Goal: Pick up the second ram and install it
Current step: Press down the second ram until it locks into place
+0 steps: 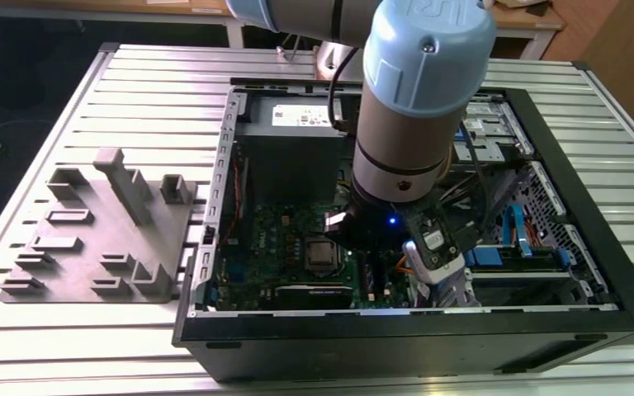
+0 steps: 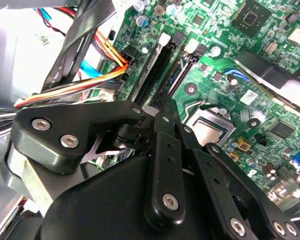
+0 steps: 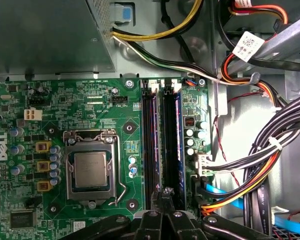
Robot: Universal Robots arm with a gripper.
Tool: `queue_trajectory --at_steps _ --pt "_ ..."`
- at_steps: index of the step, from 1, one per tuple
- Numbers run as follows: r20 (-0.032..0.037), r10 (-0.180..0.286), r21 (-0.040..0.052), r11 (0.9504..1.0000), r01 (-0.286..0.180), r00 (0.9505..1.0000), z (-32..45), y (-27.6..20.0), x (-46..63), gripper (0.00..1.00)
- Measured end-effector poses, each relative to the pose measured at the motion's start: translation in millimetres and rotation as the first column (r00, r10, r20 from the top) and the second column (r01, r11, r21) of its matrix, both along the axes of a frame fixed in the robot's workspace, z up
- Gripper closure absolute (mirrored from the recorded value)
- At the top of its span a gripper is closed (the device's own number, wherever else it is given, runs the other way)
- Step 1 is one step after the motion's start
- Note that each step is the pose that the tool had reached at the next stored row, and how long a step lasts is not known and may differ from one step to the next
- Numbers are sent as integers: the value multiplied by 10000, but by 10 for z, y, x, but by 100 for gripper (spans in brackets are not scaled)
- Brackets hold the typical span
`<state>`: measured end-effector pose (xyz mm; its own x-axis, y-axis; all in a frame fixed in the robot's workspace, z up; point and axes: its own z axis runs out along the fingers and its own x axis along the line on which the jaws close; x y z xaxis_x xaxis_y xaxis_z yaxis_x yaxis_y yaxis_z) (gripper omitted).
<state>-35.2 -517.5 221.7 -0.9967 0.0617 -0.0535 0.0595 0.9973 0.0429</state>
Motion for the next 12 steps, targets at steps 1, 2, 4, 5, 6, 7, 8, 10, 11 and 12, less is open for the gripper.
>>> queue_trajectory --at_steps 1,2,4,5,6,7,8,10,11,12 --pt "-1 0 -2 10000 0 10000 -5 0 0 93" --pt "-1 0 -4 10000 0 10000 -9 -1 0 93" --pt "-2 0 -6 10000 0 10000 -12 -1 0 93" --pt "-2 0 -5 10000 0 10000 -13 0 0 93" --pt "-1 0 -4 10000 0 10000 -14 0 0 93" --pt "-1 0 -3 10000 0 10000 -16 0 0 93" --pt "-1 0 -2 10000 0 10000 -19 -1 0 93" --pt "-2 0 -4 10000 0 10000 -22 -1 0 93" --pt "-1 0 -3 10000 0 10000 -22 -1 0 93" --pt "-1 0 -1 10000 0 10000 -23 0 0 93"
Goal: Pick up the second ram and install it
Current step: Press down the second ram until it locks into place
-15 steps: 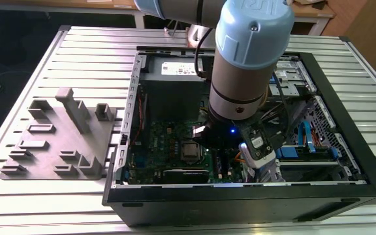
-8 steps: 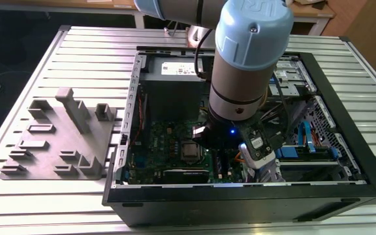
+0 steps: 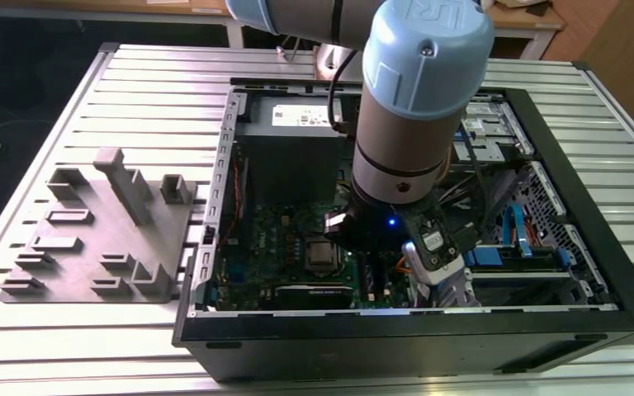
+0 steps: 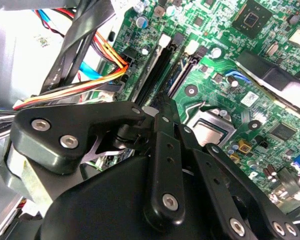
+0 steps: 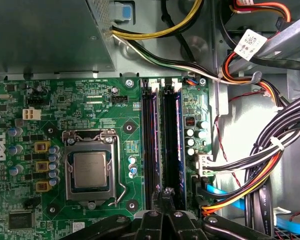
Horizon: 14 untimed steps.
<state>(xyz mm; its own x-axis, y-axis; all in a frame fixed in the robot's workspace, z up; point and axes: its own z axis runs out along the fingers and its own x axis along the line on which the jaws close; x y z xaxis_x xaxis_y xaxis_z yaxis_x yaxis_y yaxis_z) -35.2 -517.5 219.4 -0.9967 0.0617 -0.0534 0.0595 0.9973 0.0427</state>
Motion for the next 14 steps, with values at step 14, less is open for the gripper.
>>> queue_trajectory --at_steps 14 --pt "0 0 9 10000 0 10000 -21 -4 -5 93"
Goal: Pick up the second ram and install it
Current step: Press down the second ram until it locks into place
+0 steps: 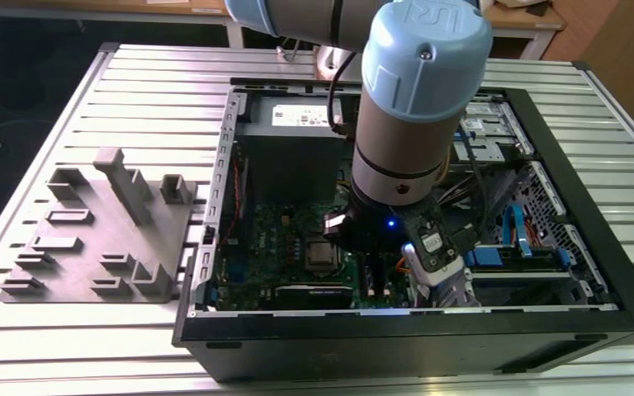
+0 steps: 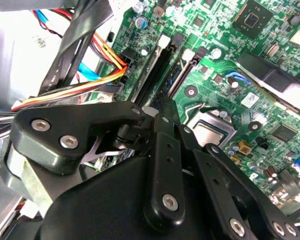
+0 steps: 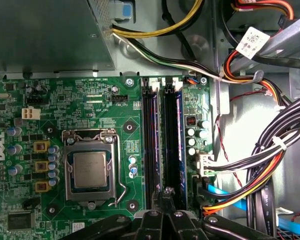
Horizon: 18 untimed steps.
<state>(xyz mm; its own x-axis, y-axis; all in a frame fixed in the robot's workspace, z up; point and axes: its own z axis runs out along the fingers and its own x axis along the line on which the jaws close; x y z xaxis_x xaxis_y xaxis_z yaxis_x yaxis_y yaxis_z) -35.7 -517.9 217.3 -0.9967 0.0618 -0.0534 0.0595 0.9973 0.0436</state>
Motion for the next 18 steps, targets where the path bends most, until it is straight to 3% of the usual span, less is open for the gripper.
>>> queue_trajectory --at_steps 6,18 --pt "6 0 26 10000 0 10000 20 2 0 93" --pt "0 0 3 10000 0 10000 365 0 0 93"
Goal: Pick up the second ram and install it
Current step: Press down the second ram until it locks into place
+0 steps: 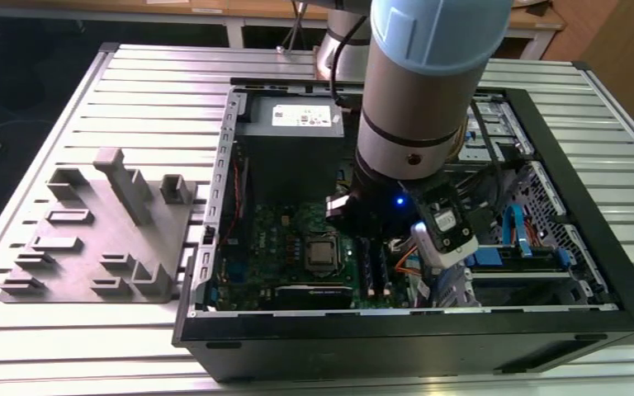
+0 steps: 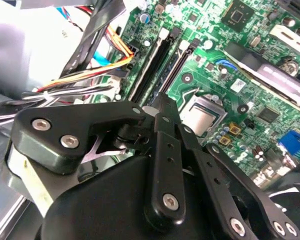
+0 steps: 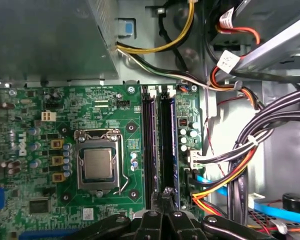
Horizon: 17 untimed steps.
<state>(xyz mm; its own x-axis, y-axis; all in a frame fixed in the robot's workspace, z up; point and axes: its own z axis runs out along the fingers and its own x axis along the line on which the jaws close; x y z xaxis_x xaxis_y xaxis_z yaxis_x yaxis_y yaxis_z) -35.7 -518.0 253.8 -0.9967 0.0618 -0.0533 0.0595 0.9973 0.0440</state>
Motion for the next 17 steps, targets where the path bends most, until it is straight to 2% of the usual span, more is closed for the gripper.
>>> queue_trajectory --at_steps 5,8,10,17 --pt "1 1 3 10000 -1 10000 1 2 0 93" --pt "1 -1 1 10000 1 10000 0 40 -1 93" --pt "1 -1 2 10000 1 10000 -1 85 -1 93" --pt "0 -2 0 10000 2 10000 -2 310 -2 93"
